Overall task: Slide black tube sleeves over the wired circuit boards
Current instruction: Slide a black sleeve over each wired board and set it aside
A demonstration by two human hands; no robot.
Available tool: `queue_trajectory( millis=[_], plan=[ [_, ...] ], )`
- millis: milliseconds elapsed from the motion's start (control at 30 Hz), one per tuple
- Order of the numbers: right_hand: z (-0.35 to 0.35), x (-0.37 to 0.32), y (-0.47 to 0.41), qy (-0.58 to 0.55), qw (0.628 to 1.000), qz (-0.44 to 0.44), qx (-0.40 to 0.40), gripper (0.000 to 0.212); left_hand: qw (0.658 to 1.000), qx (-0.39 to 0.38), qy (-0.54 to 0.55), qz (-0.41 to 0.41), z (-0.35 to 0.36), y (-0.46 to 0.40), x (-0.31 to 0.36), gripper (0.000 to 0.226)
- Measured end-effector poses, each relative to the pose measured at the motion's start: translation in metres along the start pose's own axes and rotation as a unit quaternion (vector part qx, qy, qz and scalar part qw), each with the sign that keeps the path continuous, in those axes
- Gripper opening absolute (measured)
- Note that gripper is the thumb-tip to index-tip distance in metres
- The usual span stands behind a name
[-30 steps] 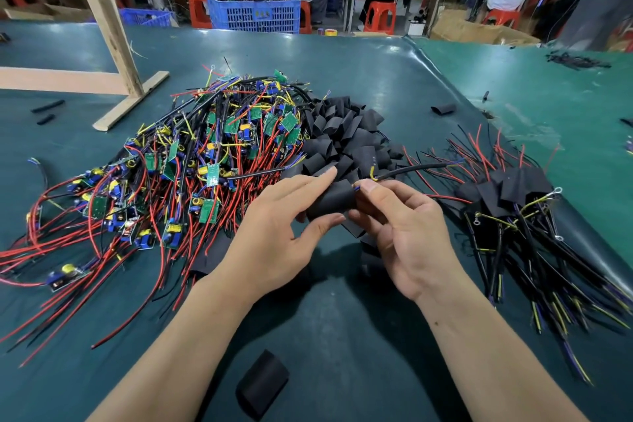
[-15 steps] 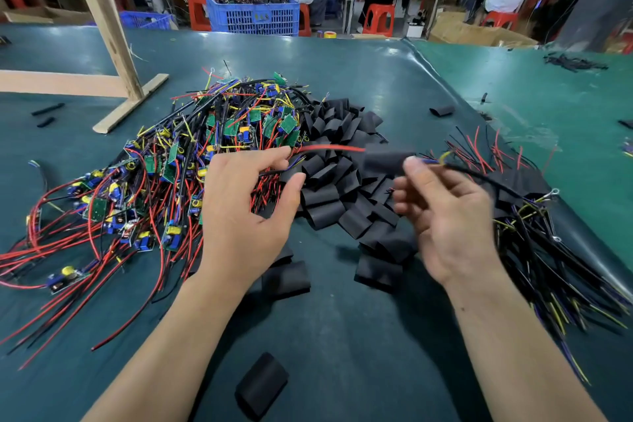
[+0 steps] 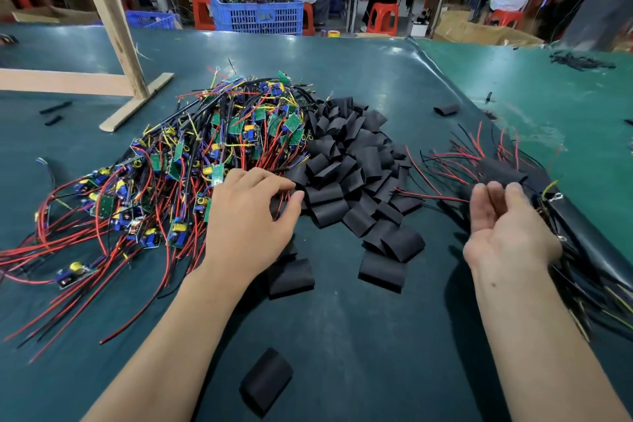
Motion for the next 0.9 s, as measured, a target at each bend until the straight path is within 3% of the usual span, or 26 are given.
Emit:
queue_trajectory(
  millis=[267,367,467,533,667,733,833,900],
  plan=[
    [0.005,0.016,0.016,0.155,0.980,0.065,-0.109,0.026,1.000,-0.003,0.010,-0.019,-0.001,0.001,-0.001,0.015],
    [0.009,0.027,0.025,0.243,0.941,0.103,-0.210,0.031,0.999,-0.022,0.014,-0.021,0.000,0.001,-0.001,0.014],
    [0.009,0.032,0.028,0.310,0.901,0.102,-0.285,0.052,0.999,-0.023,0.022,-0.028,0.000,0.001,-0.001,0.013],
    [0.010,0.032,0.027,0.338,0.892,0.069,-0.294,0.050,0.999,-0.020,0.028,-0.029,0.000,0.001,0.000,0.012],
    [0.008,0.032,0.015,0.453,0.850,-0.100,-0.249,0.017,0.999,-0.029,0.031,-0.030,0.000,0.001,0.000,0.013],
    [0.006,0.029,0.005,0.456,0.857,-0.154,-0.183,0.017,0.999,-0.030,0.033,-0.031,0.000,0.001,0.000,0.014],
    [0.003,0.026,-0.011,0.431,0.879,-0.134,-0.151,0.024,0.999,-0.030,0.033,-0.031,-0.001,0.001,0.001,0.015],
    [-0.002,0.031,-0.019,0.491,0.842,-0.158,-0.158,0.029,0.999,-0.033,0.032,-0.029,-0.001,0.001,0.002,0.015]
  ],
)
Point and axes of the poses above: each hand's wrist, its own y-axis away from the middle knuckle, its own z-axis out of the palm, x = y × z, the point moved 1 cm from there along -y, towards the middle knuckle, and after that the axes turned 10 degrees about y, right-handed, at the moved point
